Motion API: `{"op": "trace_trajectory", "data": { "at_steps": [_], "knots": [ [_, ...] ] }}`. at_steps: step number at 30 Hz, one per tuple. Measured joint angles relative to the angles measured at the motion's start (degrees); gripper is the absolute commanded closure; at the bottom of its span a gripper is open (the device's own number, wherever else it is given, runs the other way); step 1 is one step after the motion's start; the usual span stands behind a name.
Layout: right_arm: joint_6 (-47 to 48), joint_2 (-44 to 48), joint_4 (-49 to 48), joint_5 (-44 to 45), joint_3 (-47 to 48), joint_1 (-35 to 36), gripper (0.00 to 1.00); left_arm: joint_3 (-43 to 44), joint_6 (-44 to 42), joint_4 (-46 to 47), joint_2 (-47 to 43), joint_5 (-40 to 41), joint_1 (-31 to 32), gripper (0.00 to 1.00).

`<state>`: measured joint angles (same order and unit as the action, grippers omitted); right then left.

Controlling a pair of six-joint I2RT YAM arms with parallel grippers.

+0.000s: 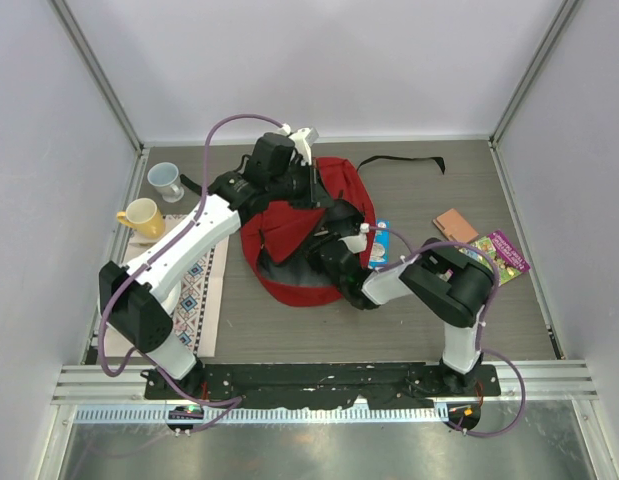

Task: Pack the student bag
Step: Place the book in the student bag.

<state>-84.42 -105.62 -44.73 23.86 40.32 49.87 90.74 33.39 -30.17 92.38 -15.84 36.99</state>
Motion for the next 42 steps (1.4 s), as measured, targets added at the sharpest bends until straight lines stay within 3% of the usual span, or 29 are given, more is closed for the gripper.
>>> {"op": "trace_trajectory", "data": {
  "at_steps": [4,5,6,9,13,14,19,29,38,39,40,42],
  "knots": [
    [-0.28,-5.38,-2.49,3.67,5.2,0.02,0.97,-0.17,0.79,0.31,-0.17,-0.63,0.0,1.0],
    [-0.39,-6.23,-2.56,4.42,6.23,0.0,0.9,-0.22,0.9,0.33,-0.24,-0.74,0.0,1.0],
    [-0.66,-6.99,-2.58,5.11,7.17,-0.04,0.69,-0.26,0.96,0.35,-0.31,-0.76,0.0,1.0],
    [-1.51,-7.45,-2.51,6.1,7.8,-0.17,0.41,-0.85,0.98,0.35,-0.96,-0.81,0.0,1.0],
    [-2.43,-7.21,-1.51,3.82,6.88,-0.59,0.27,-1.03,0.98,0.37,-1.14,-0.81,-0.02,1.0],
    [-2.6,-6.86,-1.49,2.58,5.84,-0.61,0.2,-1.03,0.96,0.35,-1.14,-0.81,-0.07,1.0],
    [-2.69,-0.17,-2.01,-2.03,-0.68,-0.81,0.16,-1.11,0.96,0.44,-1.14,-0.79,-0.48,1.0],
    [6.54,17.77,7.23,-9.22,-5.84,-0.79,0.15,-2.95,0.68,1.2,-1.25,0.13,-1.66,1.0],
    [16.87,47.91,33.68,-3.17,-10.54,-0.7,0.16,-8.33,-1.27,0.15,-4.09,5.29,-3.52,1.0],
    [18.16,52.43,37.13,-1.64,-11.3,-0.7,0.16,-8.98,-1.66,0.04,-4.55,5.53,-3.65,0.98],
    [18.82,55.49,39.28,-0.39,-11.87,-0.72,0.16,-9.62,-2.12,-0.13,-4.92,5.57,-3.74,0.75],
    [20.7,61.42,44.09,2.78,-13.03,-1.2,0.15,-10.86,-2.89,-0.31,-5.57,4.55,-3.76,0.51]
  ]
}}
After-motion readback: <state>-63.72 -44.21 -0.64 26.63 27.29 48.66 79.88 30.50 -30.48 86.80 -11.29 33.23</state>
